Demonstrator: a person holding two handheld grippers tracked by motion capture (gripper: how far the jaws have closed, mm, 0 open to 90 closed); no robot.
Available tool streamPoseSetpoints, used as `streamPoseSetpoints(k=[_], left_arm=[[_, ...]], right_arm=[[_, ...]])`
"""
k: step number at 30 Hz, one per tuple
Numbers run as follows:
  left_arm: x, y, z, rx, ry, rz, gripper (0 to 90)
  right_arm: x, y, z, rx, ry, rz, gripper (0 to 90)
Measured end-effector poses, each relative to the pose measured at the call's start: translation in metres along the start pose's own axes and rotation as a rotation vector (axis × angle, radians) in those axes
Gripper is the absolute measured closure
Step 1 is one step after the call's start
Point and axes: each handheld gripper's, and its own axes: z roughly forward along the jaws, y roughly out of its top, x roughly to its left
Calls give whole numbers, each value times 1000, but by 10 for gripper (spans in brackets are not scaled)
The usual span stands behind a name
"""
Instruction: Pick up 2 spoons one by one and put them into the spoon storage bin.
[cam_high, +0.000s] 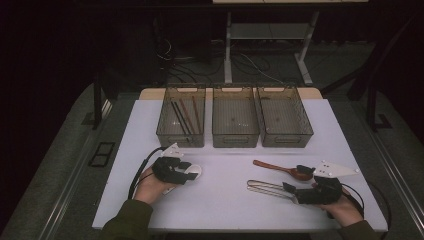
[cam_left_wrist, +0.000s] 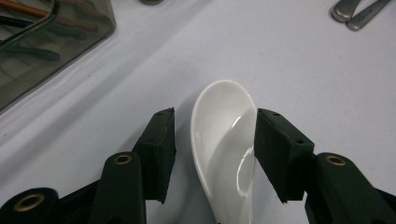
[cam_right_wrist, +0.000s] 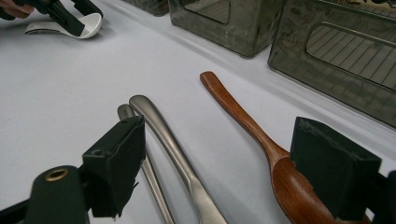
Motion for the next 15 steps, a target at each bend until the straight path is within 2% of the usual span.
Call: streamPoseSetpoints(k=[5, 7, 9, 12, 15], left_arm=[[-4, 0, 1, 3, -1, 3, 529], [-4, 1, 1, 11, -2, 28, 548], [-6, 1, 1, 9, -6, 16, 571], [-7, 2, 2, 18, -10, 42, 603], [-10, 3, 2, 27, -5, 37, 632]], right_arm=[[0, 0, 0, 0, 0, -1, 187], [0, 0, 0, 1, 0, -1, 186], [0, 0, 0, 1, 0, -1, 187], [0, 0, 0, 1, -1, -1, 187], [0, 0, 0, 2, -1, -1, 187]])
